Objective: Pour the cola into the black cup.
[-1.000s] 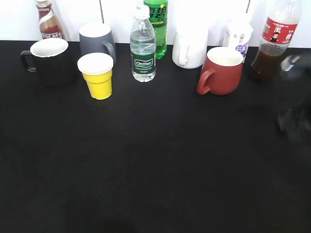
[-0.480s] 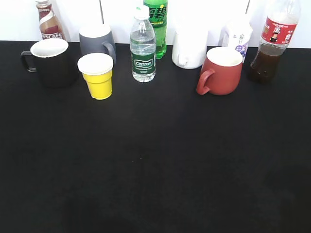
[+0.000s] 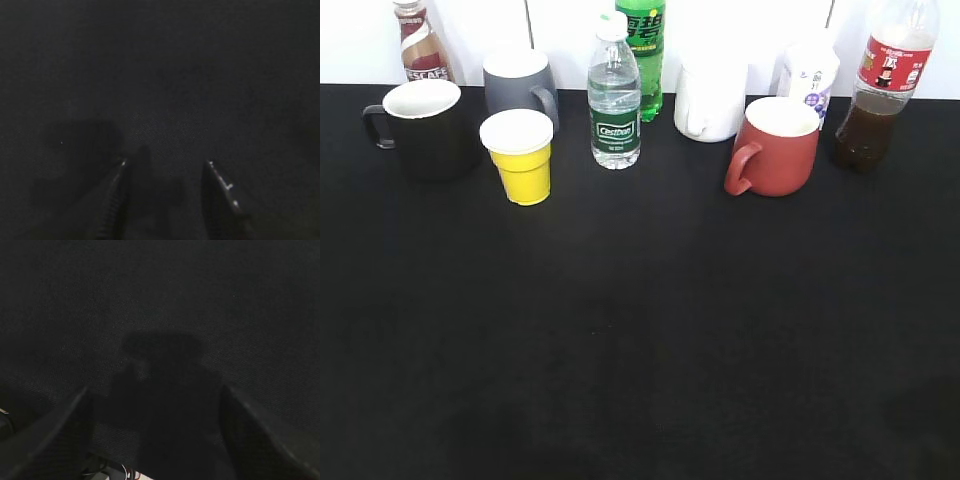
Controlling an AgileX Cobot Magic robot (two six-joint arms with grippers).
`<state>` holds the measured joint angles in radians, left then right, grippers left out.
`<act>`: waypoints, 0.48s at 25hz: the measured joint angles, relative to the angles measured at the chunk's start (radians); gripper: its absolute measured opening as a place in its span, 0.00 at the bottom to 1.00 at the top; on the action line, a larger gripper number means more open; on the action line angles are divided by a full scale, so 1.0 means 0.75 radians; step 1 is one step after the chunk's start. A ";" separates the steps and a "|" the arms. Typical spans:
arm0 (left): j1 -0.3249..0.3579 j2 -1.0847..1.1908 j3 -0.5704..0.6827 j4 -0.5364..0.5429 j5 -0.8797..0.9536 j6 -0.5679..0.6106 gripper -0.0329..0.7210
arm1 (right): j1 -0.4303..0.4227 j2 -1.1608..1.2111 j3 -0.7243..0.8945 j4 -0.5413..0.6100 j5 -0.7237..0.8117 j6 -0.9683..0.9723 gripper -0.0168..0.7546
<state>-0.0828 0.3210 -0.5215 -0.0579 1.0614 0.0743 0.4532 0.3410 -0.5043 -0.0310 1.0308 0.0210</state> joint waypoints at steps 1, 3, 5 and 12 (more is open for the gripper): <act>0.000 0.000 0.000 0.000 0.000 0.000 0.51 | 0.000 0.000 0.000 0.001 0.000 0.000 0.78; 0.000 0.000 0.000 0.000 0.000 0.000 0.51 | 0.000 0.000 0.000 0.001 0.000 0.000 0.78; 0.001 -0.008 0.000 0.000 -0.001 0.000 0.51 | -0.030 -0.007 0.000 0.006 0.001 0.000 0.78; 0.032 -0.356 0.001 0.000 0.000 0.000 0.43 | -0.664 -0.293 0.000 0.012 0.005 -0.002 0.78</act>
<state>-0.0588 0.0539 -0.5208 -0.0576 1.0618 0.0743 -0.0450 0.1212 -0.5043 -0.0219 1.0344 0.0199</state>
